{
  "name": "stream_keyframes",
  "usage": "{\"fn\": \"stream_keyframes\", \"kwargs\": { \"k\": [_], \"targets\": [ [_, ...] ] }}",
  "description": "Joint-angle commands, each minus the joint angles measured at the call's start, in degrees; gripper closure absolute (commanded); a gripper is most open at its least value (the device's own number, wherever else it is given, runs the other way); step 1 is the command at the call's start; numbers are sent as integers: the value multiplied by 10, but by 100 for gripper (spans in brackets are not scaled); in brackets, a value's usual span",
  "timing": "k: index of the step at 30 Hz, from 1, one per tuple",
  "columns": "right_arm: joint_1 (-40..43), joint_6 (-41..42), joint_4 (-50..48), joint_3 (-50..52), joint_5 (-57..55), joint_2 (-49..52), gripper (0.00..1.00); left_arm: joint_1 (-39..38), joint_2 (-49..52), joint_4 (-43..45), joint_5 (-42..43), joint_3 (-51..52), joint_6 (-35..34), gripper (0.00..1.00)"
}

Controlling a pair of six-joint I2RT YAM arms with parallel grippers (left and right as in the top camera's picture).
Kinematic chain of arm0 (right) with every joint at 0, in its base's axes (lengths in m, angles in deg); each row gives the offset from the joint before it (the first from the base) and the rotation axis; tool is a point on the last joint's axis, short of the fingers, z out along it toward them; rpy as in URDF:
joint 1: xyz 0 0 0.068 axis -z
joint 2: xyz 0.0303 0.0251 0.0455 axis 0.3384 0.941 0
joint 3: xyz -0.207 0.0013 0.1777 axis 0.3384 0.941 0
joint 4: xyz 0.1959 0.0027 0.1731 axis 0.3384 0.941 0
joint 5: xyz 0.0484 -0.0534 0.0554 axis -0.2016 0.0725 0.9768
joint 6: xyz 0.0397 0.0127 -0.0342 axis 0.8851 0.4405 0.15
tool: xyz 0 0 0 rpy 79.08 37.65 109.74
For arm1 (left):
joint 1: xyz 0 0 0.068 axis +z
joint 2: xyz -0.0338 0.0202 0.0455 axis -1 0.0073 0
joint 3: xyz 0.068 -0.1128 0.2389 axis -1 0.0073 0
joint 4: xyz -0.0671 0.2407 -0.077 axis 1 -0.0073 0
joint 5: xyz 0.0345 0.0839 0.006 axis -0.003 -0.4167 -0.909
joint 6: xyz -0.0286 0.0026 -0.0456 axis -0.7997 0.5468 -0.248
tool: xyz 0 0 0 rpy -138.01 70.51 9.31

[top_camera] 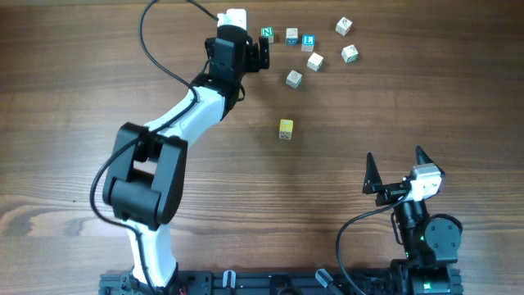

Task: Form a tower

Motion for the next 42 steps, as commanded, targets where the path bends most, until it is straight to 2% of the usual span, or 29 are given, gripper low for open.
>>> {"fn": "stream_keyframes", "kwargs": {
  "k": [1, 4, 11, 14, 16, 18, 21, 24, 30, 34, 36, 40, 42],
  "targets": [
    [2, -6, -3, 1, -5, -2, 0, 12, 39, 0, 7, -6, 11, 0],
    [2, -6, -3, 1, -5, -2, 0, 13, 66, -2, 7, -6, 11, 2],
    [2, -6, -3, 1, -5, -2, 0, 13, 118, -3, 7, -6, 7, 13],
    [2, -6, -3, 1, -5, -2, 0, 13, 123, -3, 7, -6, 7, 30],
    [2, -6, -3, 1, -5, -2, 0, 13, 120, 0, 7, -6, 7, 35],
    [2, -6, -3, 1, -5, -2, 0, 13, 115, -2, 7, -6, 7, 53],
    [2, -6, -3, 1, -5, -2, 0, 13, 82, -3, 7, -6, 7, 67],
    [2, -6, -3, 1, -5, -2, 0, 13, 32, -20, 4, -6, 7, 77],
    [2, -6, -3, 1, -5, -2, 0, 1, -112, -123, 5, -6, 7, 80],
    [2, -6, -3, 1, -5, -2, 0, -38, -204, -203, 5, -6, 7, 80],
    [2, -6, -3, 1, -5, -2, 0, -75, -252, -272, 5, -6, 7, 80],
    [2, -6, -3, 1, -5, -2, 0, -143, -263, -388, 7, -5, 6, 79],
    [2, -6, -3, 1, -5, -2, 0, -169, -259, -433, 7, -3, -23, 80]
  ]
}}
